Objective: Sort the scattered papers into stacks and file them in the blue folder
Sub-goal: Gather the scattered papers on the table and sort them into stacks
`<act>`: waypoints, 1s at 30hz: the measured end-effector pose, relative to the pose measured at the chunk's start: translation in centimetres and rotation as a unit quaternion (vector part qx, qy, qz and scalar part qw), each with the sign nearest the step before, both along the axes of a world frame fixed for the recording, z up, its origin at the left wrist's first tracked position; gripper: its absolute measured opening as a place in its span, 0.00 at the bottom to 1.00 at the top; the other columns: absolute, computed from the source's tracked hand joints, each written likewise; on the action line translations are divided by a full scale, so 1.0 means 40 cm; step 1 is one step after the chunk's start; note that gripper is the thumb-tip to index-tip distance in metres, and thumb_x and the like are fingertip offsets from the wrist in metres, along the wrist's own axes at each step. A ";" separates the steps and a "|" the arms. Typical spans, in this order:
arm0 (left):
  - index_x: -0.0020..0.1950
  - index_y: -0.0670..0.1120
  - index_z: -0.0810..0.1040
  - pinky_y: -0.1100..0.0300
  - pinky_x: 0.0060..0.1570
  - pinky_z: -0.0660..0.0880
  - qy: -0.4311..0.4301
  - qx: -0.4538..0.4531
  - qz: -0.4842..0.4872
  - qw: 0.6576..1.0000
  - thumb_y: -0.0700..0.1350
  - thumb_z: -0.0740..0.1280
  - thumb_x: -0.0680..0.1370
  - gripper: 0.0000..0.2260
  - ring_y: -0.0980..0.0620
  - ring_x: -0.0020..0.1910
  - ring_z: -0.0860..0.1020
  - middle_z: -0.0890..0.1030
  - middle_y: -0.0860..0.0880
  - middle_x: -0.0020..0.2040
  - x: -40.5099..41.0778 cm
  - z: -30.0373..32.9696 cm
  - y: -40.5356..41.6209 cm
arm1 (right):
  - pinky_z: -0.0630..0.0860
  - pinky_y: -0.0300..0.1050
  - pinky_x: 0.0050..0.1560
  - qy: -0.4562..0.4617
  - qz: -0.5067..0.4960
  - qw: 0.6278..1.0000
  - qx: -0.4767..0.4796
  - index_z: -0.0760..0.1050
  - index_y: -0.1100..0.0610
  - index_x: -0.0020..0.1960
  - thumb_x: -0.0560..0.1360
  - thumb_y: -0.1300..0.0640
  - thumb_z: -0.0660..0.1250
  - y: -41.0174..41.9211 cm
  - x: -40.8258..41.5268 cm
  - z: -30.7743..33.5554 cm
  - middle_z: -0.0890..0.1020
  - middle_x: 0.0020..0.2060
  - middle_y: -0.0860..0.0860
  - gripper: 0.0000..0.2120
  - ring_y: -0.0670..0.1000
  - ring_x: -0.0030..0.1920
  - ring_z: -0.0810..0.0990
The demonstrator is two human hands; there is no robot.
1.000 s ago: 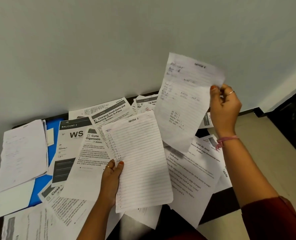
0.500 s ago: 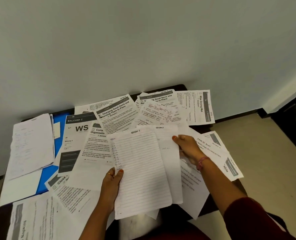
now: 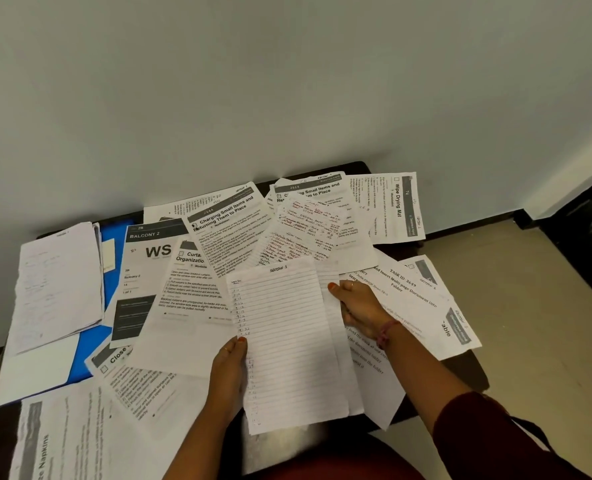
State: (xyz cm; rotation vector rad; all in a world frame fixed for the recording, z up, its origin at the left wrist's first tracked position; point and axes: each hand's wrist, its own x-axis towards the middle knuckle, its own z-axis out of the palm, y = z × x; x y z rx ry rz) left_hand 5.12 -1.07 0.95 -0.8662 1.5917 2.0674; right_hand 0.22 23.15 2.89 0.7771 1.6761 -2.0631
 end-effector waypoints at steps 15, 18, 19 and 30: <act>0.54 0.42 0.79 0.66 0.36 0.78 0.021 -0.049 -0.035 0.998 0.38 0.59 0.82 0.09 0.53 0.45 0.83 0.85 0.47 0.48 -0.056 0.000 0.025 | 0.79 0.43 0.51 0.040 0.000 0.999 -0.002 0.78 0.53 0.60 0.81 0.42 0.54 -0.058 0.018 -0.034 0.85 0.49 0.48 0.21 0.45 0.49 0.83; 0.55 0.41 0.79 0.61 0.42 0.78 0.025 -0.066 -0.032 0.997 0.39 0.60 0.82 0.09 0.49 0.48 0.82 0.84 0.45 0.50 -0.092 -0.001 0.025 | 0.78 0.47 0.57 0.040 0.000 0.998 0.053 0.78 0.54 0.58 0.80 0.47 0.59 -0.067 0.020 -0.052 0.84 0.53 0.50 0.15 0.48 0.54 0.82; 0.56 0.40 0.78 0.58 0.46 0.77 0.025 -0.068 -0.032 0.997 0.39 0.60 0.82 0.09 0.48 0.50 0.81 0.84 0.44 0.51 -0.108 0.000 0.025 | 0.78 0.48 0.57 0.039 -0.005 0.997 0.064 0.77 0.55 0.56 0.79 0.51 0.62 -0.071 0.018 -0.058 0.84 0.52 0.51 0.11 0.50 0.53 0.82; 0.48 0.41 0.77 0.59 0.45 0.78 0.104 -0.179 -0.111 0.972 0.40 0.62 0.80 0.05 0.44 0.46 0.80 0.82 0.44 0.44 -0.365 0.035 0.078 | 0.72 0.32 0.33 0.058 -0.059 0.962 0.261 0.78 0.59 0.47 0.74 0.62 0.66 -0.086 -0.145 -0.051 0.81 0.39 0.48 0.03 0.47 0.39 0.79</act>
